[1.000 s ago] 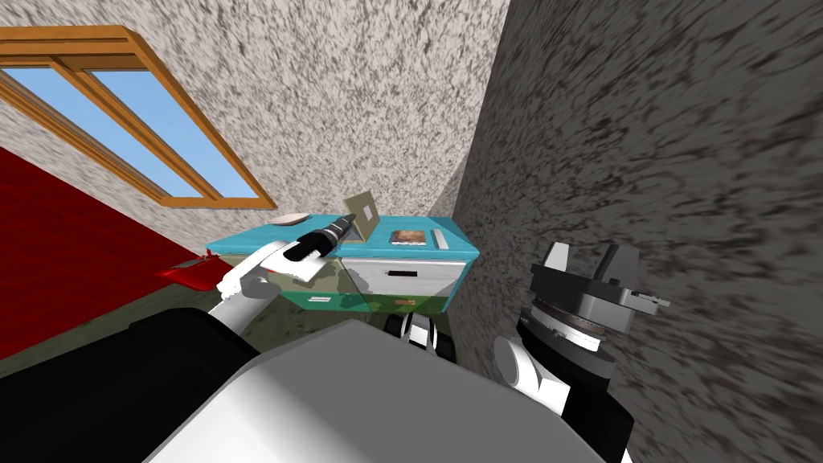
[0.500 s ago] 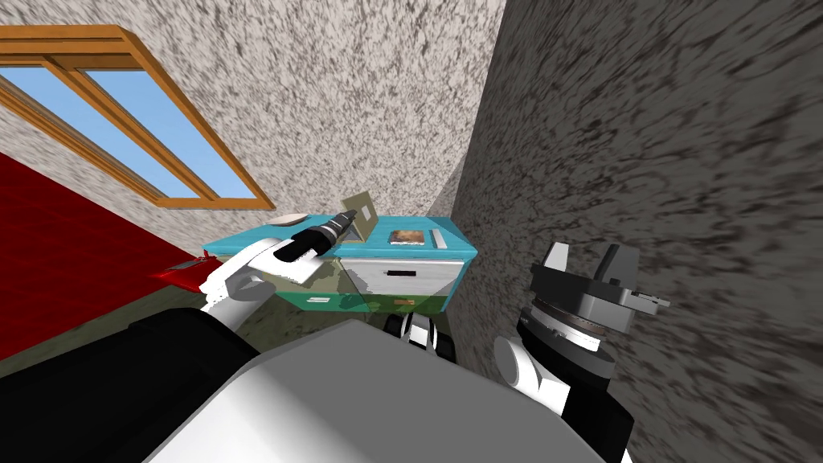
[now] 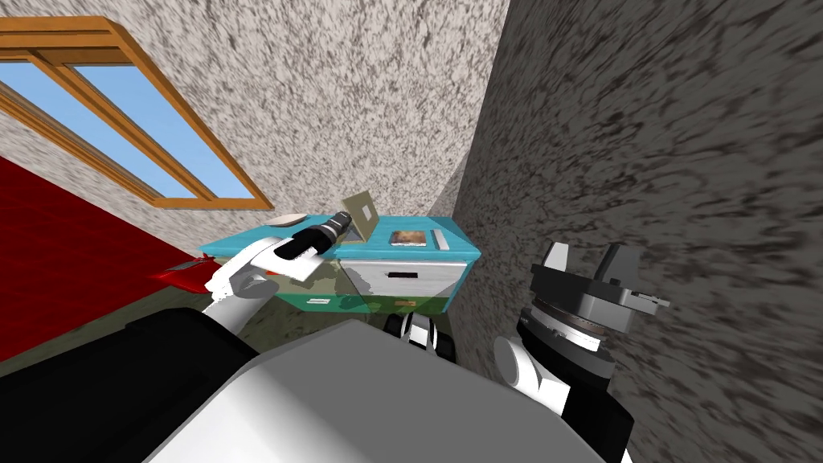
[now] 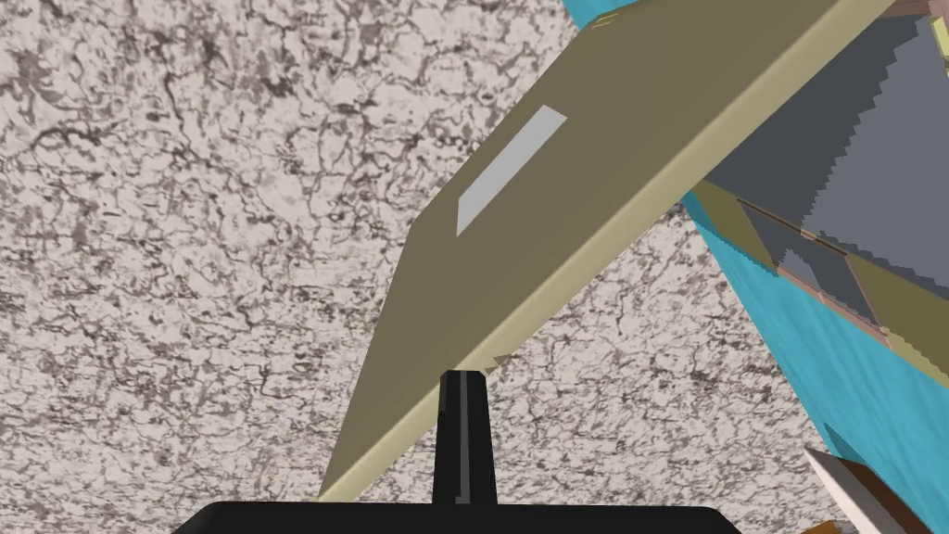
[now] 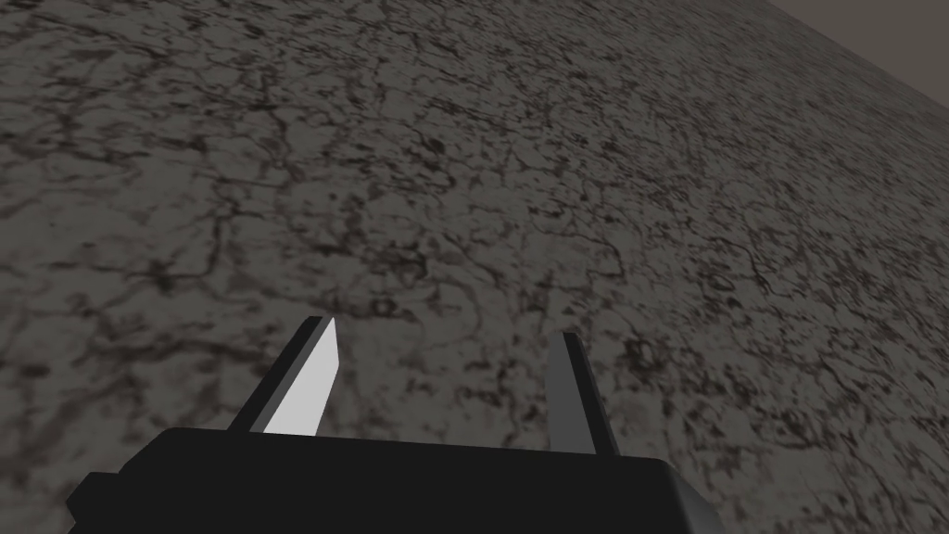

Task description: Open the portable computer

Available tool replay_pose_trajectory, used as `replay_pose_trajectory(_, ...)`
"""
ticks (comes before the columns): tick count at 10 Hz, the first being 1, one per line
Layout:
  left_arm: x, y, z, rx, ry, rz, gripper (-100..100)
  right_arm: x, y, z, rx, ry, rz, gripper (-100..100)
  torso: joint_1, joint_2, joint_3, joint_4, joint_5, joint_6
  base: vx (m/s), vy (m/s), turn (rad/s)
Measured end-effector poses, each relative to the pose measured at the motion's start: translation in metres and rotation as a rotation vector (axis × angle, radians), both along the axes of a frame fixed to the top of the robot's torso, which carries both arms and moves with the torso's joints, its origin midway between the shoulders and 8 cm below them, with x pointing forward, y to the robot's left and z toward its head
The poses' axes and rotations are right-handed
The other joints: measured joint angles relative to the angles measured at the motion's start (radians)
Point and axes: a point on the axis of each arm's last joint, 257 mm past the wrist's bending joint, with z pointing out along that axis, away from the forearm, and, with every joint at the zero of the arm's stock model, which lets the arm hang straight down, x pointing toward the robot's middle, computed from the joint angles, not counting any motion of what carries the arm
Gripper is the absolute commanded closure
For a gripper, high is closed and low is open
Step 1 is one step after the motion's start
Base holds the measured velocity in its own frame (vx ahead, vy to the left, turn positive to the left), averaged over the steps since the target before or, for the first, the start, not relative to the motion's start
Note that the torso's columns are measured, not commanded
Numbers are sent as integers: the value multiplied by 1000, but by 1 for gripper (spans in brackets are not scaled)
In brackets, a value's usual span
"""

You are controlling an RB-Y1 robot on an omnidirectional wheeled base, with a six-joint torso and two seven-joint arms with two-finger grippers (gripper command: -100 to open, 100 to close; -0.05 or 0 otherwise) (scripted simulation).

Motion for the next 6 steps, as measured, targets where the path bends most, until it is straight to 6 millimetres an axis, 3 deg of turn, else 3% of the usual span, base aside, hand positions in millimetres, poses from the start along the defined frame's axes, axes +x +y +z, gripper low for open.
replay_pose_trajectory(5,16,11,-4,-229,-87,-5,100,0,0,0,0,0,0,0,-2,-5,-3,-2,0,0,-64,45,4)
replay_pose_trajectory(6,17,11,-4,-235,-90,-6,-100,0,0,0,0,0,0,0,-3,-6,-4,-2,-1,0,72,-46,-39)
